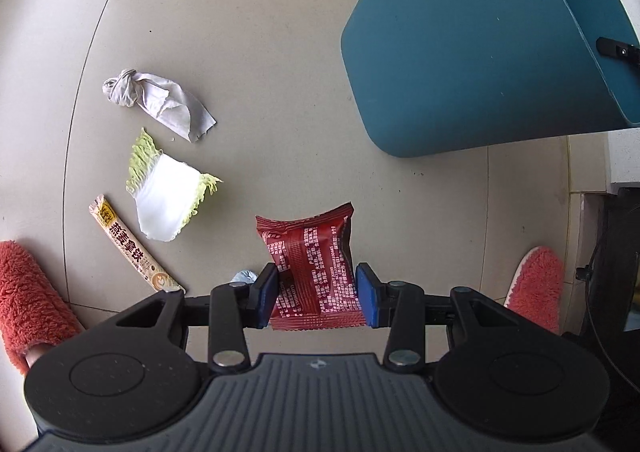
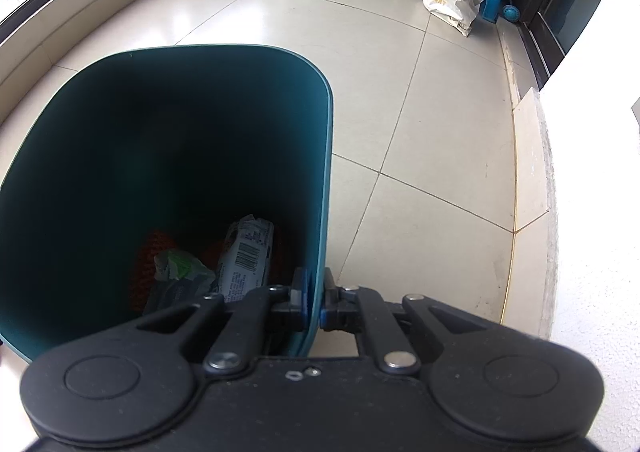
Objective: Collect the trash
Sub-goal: 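Carry the red packet over the wastebasket with the left gripper and release it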
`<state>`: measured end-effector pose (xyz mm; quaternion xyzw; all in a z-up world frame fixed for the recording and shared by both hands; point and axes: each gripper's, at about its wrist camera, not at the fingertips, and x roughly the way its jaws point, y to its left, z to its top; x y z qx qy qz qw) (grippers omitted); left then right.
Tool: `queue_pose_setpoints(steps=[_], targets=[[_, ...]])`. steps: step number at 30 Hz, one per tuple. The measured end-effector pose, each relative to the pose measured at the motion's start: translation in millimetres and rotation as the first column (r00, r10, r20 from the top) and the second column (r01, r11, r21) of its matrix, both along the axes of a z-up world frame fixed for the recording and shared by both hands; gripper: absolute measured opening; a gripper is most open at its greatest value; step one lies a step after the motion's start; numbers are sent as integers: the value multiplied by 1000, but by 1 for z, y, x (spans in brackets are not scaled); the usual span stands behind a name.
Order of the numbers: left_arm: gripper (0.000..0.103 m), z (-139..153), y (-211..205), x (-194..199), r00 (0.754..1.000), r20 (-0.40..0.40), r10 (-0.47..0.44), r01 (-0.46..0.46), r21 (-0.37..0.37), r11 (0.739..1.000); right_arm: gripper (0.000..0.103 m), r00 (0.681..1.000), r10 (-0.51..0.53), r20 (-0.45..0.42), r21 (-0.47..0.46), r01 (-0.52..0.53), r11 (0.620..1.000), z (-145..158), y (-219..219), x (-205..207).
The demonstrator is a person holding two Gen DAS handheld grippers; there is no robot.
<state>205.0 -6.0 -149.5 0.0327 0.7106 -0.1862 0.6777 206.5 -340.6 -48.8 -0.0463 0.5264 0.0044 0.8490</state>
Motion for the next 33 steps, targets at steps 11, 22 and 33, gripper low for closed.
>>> queue_pose_setpoints(steps=[11, 22, 33], targets=[[40, 153, -60, 37, 939, 331, -90, 108, -37, 993, 5, 1000, -5, -7, -4, 5, 1000, -1, 3, 2], [41, 179, -179, 50, 860, 442, -254, 282, 3, 959, 5, 1000, -7, -8, 7, 7, 1000, -2, 0, 4], [42, 90, -222, 53, 884, 360, -297, 290, 76, 954, 5, 1000, 1, -2, 10, 0, 1000, -3, -2, 2]])
